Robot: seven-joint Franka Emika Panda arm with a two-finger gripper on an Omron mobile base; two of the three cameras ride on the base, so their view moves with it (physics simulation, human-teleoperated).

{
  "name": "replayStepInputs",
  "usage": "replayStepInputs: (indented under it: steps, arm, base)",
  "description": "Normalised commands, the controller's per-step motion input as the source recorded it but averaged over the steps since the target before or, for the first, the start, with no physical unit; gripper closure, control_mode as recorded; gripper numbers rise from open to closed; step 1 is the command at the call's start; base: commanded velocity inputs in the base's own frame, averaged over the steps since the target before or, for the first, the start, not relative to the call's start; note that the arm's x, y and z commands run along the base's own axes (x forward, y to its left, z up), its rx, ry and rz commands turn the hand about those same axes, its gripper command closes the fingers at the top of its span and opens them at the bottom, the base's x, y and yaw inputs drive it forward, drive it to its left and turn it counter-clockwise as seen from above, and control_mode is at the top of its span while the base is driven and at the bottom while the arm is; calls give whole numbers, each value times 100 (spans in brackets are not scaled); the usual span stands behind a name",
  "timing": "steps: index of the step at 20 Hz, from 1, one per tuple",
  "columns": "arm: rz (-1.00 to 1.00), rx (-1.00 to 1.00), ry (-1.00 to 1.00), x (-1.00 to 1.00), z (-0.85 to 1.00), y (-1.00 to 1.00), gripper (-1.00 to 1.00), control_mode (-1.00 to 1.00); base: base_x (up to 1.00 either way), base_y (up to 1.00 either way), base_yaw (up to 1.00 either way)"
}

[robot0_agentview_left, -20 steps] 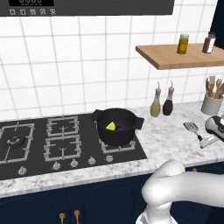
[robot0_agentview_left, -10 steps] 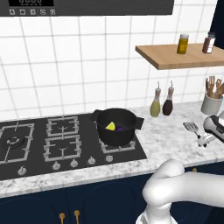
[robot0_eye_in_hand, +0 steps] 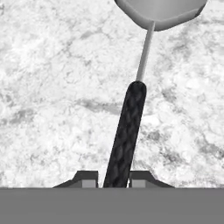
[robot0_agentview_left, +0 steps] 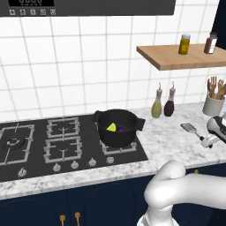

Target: Put the eggplant and lemon wedge in the pot. Retrieve the spatula and lightly stir the vegetables in the pot.

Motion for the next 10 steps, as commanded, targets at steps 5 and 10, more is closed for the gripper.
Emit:
replayStepInputs:
  steps: [5,10]
  arm:
    - [0,3,0,-44,29,0,100,-100]
    - [0,17,0,-35,100,15,100,-100]
  base:
    - [0,0,0]
    - [0,0,0]
